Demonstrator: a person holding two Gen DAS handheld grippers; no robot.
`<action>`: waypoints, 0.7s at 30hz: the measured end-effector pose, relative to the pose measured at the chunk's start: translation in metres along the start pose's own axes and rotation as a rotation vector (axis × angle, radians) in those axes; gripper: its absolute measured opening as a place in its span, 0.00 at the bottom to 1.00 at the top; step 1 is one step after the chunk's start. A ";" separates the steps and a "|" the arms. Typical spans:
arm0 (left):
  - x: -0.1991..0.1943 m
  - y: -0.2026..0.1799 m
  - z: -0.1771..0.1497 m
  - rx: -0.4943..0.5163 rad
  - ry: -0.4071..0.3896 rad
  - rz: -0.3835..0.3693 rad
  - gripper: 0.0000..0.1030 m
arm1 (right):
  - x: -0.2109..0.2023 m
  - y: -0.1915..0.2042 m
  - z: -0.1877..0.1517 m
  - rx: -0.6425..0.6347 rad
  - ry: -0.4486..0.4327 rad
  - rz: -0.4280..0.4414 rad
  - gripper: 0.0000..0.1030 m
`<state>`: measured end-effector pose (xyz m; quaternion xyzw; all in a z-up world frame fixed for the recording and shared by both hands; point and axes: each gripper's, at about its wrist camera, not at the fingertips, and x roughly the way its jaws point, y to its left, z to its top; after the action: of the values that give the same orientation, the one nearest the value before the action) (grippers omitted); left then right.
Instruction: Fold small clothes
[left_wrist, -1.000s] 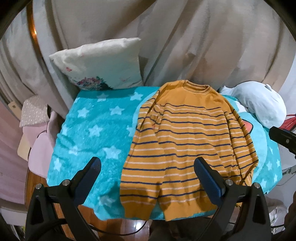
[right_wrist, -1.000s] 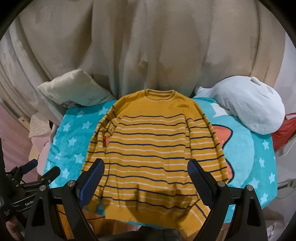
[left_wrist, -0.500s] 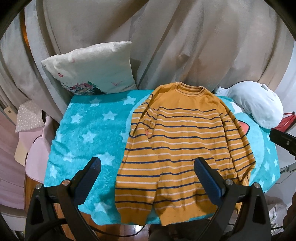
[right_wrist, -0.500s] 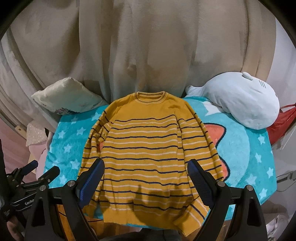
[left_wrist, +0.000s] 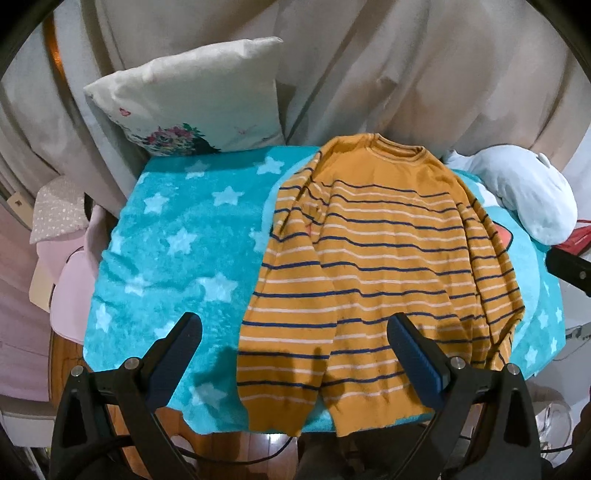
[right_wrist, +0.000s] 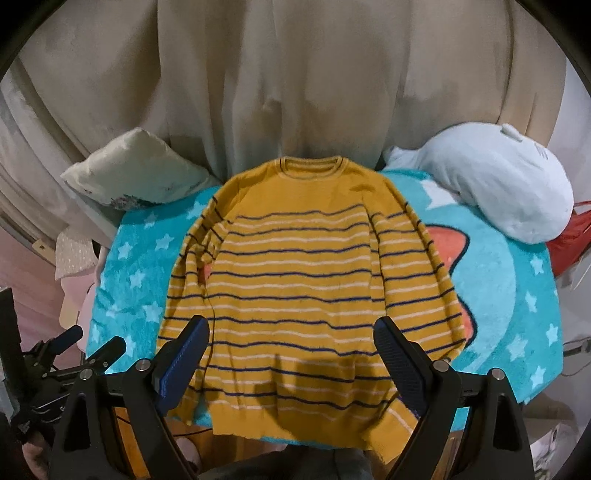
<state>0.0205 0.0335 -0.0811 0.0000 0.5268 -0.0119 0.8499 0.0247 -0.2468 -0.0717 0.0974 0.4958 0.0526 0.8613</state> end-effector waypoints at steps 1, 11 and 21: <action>0.002 -0.001 0.001 0.003 0.002 0.001 0.97 | 0.002 0.001 0.000 -0.005 0.007 -0.004 0.89; 0.026 0.008 -0.005 -0.006 0.039 0.001 0.97 | 0.016 0.007 0.001 -0.036 0.028 -0.003 0.89; 0.034 0.039 -0.023 -0.109 0.062 -0.011 0.97 | 0.053 0.024 0.009 -0.081 0.091 0.070 0.87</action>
<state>0.0160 0.0725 -0.1226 -0.0486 0.5528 0.0121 0.8318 0.0590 -0.2143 -0.1064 0.0773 0.5284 0.1069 0.8387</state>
